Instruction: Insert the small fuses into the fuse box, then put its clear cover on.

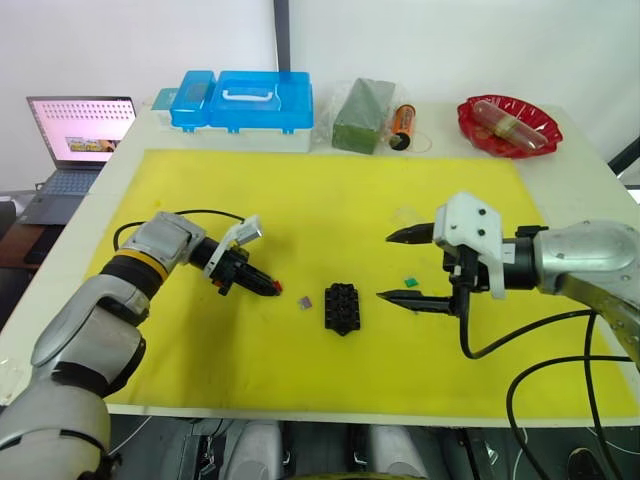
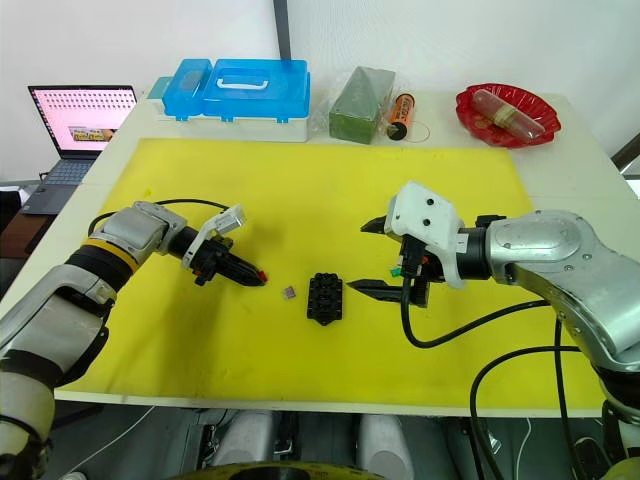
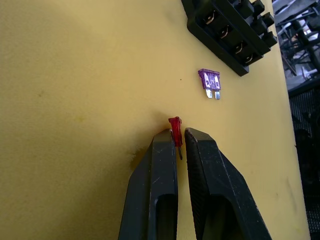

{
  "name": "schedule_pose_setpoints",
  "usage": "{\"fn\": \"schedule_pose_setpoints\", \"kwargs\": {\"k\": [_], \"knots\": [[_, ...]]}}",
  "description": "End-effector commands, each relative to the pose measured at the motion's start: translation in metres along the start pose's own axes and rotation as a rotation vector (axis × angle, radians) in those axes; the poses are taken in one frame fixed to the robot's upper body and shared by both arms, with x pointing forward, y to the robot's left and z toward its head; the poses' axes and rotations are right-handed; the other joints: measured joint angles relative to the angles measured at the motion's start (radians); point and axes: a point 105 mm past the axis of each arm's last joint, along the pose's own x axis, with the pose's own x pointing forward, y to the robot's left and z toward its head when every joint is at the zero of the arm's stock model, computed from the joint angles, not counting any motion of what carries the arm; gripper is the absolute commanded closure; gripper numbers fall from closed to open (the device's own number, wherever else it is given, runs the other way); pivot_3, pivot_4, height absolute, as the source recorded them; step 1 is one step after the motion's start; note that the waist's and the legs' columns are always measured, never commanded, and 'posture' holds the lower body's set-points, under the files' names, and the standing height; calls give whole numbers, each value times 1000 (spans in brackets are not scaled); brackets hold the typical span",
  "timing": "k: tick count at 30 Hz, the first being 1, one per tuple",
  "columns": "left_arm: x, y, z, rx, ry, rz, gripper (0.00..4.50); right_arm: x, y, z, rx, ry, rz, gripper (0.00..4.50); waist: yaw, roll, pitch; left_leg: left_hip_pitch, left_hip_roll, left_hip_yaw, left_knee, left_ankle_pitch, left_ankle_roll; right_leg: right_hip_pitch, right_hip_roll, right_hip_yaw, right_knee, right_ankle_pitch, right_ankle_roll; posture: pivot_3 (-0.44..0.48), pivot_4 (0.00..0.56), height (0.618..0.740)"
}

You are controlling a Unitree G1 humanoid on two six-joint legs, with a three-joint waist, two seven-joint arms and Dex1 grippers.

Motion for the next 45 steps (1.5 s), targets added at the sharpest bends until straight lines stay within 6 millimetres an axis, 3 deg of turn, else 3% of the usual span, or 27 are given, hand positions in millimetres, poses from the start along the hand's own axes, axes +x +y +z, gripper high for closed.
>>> {"fn": "schedule_pose_setpoints", "kwargs": {"k": [1,10,14,16,23,36,42,45], "knots": [[-3,0,-1,-10,-6,5,4081,-2,-2,7,-44,-15,-16,0,0,0,0,0,0,0,0,0,0,0,0,0,0,0,0,0,150,740],[-3,1,2,-30,-42,6,4081,-2,-2,7,-54,-12,-9,0,0,0,0,0,0,0,0,0,0,0,0,0,0,0,0,0,150,740],[-3,3,-1,-38,-38,14,3258,-2,-1,7,-58,-11,-7,0,1,0,0,0,0,0,0,0,0,0,0,0,0,0,0,0,150,740],[-4,4,1,-49,-63,13,2595,-2,-1,7,-60,-11,-7,0,2,0,0,0,0,0,0,0,0,0,0,0,0,0,0,0,150,740],[-13,8,10,-110,-144,37,2595,-2,-1,7,-63,-9,-6,0,2,0,0,0,0,0,1,0,0,0,0,0,1,0,0,0,150,740],[-14,8,1,-142,-142,42,2595,0,-2,7,-68,-12,-5,0,0,0,0,0,0,0,1,0,0,0,0,0,2,0,0,0,150,740],[-13,7,1,-137,-148,36,4487,0,-3,7,-68,-12,-5,0,0,0,0,0,0,0,1,0,0,-1,0,0,2,0,0,0,150,740],[-11,6,1,-127,-149,25,4487,0,-3,7,-69,-10,-5,0,0,0,0,0,0,0,1,0,0,-1,0,0,2,0,0,0,150,740]]}}
